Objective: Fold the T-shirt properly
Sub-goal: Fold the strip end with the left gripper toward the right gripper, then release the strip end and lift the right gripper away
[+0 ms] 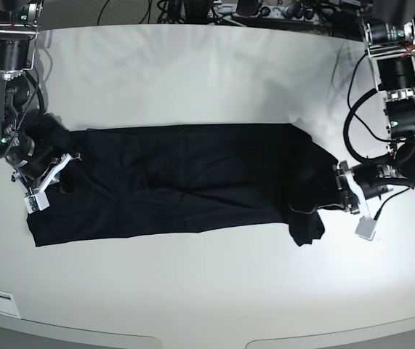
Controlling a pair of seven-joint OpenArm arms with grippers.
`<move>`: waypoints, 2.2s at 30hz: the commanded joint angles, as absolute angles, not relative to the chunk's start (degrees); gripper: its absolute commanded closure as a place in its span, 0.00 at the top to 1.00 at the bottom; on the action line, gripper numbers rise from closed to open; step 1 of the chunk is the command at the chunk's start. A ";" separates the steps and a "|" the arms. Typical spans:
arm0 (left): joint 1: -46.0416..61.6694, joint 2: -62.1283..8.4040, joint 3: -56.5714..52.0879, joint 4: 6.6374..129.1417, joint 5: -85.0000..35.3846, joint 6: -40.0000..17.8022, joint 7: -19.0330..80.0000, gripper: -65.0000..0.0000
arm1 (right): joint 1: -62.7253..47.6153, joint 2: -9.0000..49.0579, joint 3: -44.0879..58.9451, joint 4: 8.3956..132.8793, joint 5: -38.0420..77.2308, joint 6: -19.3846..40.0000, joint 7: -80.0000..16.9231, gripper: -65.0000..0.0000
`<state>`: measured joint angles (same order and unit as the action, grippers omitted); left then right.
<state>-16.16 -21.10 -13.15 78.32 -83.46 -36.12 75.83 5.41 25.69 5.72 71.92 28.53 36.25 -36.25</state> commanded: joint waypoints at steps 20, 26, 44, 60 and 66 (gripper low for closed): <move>-17.63 -5.85 -11.00 79.22 -81.10 -40.00 71.44 0.12 | 5.39 26.37 5.61 71.90 27.22 37.80 -41.67 0.00; -17.82 -5.87 -7.55 79.22 -81.45 -40.00 71.35 0.58 | 5.41 26.41 5.61 71.90 29.63 38.81 -43.20 0.03; -17.10 -5.93 -10.98 78.89 -49.15 -34.22 59.29 0.00 | 5.72 26.55 5.63 72.82 31.73 38.85 -43.81 0.03; -12.08 -9.47 -4.36 78.26 -33.61 -31.20 51.42 0.00 | 6.15 30.04 8.51 100.22 32.56 27.51 -44.82 0.43; -12.08 -15.99 -4.36 78.26 -34.70 -31.20 51.68 0.00 | 7.31 33.39 18.41 96.60 31.55 19.73 -46.65 0.65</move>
